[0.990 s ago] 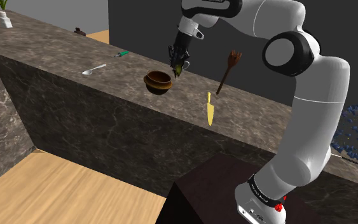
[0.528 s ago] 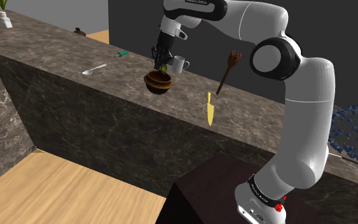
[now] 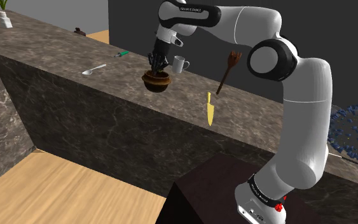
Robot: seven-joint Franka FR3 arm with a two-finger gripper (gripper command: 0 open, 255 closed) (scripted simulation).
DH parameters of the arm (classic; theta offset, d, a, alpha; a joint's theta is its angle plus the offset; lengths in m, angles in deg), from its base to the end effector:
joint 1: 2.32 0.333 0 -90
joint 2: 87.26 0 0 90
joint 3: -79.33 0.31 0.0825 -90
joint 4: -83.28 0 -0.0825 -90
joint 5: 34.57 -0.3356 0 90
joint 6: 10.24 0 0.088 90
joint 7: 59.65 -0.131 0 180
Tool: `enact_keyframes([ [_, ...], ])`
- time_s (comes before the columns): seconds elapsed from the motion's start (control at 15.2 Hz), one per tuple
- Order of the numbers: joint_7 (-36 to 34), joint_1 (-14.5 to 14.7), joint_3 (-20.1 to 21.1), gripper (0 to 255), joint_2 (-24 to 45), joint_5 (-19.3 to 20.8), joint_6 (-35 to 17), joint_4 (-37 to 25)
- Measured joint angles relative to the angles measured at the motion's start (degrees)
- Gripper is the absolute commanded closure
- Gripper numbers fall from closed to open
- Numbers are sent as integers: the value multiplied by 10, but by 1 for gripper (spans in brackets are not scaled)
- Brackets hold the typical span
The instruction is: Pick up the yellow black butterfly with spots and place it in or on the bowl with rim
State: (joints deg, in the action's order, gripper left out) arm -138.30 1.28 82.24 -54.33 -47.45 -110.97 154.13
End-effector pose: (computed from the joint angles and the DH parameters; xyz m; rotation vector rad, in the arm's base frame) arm 0.6588 0.0926 0.4168 -2.3584 1.8199 0.3082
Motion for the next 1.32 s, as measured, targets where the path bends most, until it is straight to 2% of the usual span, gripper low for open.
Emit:
enact_keyframes([
  [0.4, 2, 0, 0, 255, -1, 0, -7, 8],
  [0.46, 2, 0, -1, 0, -1, 0, -8, 8],
  [0.86, 2, -1, -2, 0, 1, 1, -7, 9],
  [1.19, -3, -10, -3, 0, 8, 3, 60, -65],
  [1.32, -4, -10, -3, 0, 10, 3, 68, -74],
])
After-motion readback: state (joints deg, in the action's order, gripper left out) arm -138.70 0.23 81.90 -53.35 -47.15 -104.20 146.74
